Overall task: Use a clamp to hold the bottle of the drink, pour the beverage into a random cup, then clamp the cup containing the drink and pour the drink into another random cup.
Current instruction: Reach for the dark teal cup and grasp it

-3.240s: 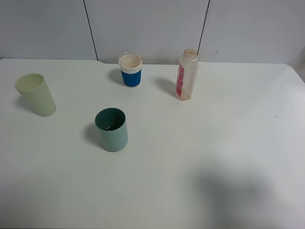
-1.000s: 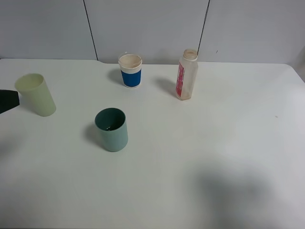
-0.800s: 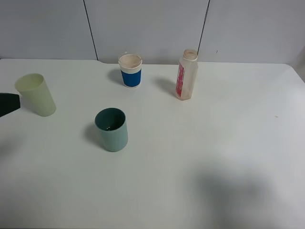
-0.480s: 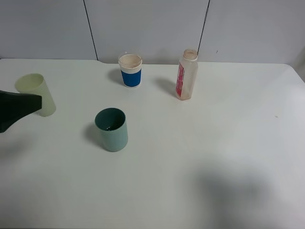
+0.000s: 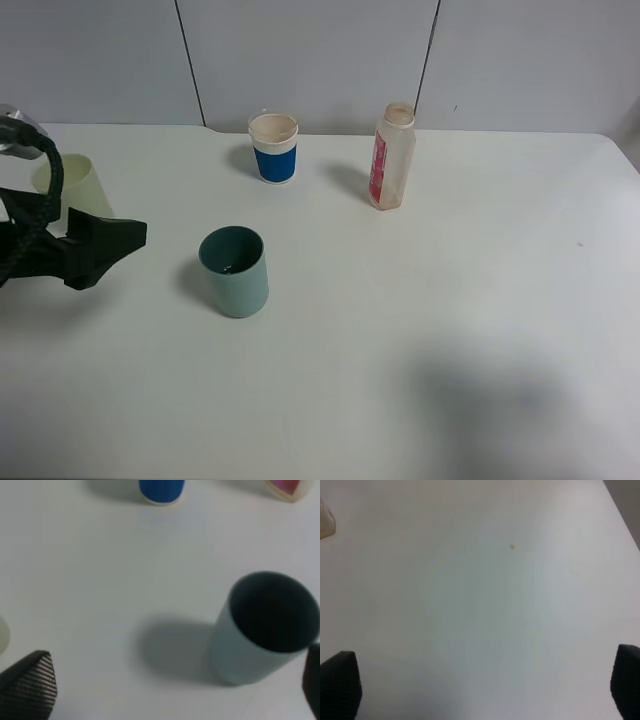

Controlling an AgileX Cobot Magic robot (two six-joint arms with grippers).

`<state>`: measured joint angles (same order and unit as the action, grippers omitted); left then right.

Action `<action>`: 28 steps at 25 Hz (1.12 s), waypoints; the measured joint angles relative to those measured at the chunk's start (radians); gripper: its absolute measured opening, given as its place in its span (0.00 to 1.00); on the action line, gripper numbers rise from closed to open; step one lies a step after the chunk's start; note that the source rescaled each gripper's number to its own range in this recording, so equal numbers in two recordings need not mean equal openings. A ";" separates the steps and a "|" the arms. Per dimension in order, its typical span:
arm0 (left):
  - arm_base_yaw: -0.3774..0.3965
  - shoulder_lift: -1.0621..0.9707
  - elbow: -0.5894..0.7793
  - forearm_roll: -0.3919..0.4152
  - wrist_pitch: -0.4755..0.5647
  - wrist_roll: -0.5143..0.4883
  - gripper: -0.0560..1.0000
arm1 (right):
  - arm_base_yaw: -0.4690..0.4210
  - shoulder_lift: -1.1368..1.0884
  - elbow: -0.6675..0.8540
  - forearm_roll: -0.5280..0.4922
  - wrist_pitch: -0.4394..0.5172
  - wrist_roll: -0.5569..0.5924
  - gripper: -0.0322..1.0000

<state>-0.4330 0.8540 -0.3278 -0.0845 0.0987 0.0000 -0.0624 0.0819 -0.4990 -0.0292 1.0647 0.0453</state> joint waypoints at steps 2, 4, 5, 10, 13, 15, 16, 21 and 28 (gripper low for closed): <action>0.000 0.002 0.001 0.065 -0.024 -0.069 1.00 | 0.000 0.000 0.000 0.000 0.000 0.000 1.00; 0.000 0.002 0.001 0.142 -0.044 -0.139 1.00 | 0.000 0.000 0.000 0.000 0.000 0.000 1.00; 0.000 0.002 0.001 0.170 -0.047 -0.175 1.00 | 0.000 0.000 0.000 0.000 0.000 0.000 1.00; 0.000 0.033 0.046 0.223 -0.099 -0.247 1.00 | 0.000 0.000 0.000 0.000 0.000 0.000 1.00; 0.000 0.085 0.084 0.227 -0.152 -0.250 1.00 | 0.000 0.000 0.000 0.000 0.000 0.000 1.00; 0.000 0.124 0.098 0.230 -0.214 -0.251 1.00 | 0.000 0.000 0.000 0.000 0.000 0.000 1.00; 0.000 0.144 0.105 0.232 -0.256 -0.253 1.00 | 0.000 0.000 0.000 0.000 0.000 0.000 1.00; 0.000 0.253 0.141 0.268 -0.404 -0.253 1.00 | 0.000 0.000 0.000 0.000 0.000 0.000 1.00; 0.000 0.359 0.161 0.324 -0.531 -0.253 1.00 | 0.000 0.000 0.000 0.000 0.000 0.000 1.00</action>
<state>-0.4330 1.2132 -0.1667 0.2400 -0.4327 -0.2535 -0.0624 0.0819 -0.4990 -0.0289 1.0647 0.0453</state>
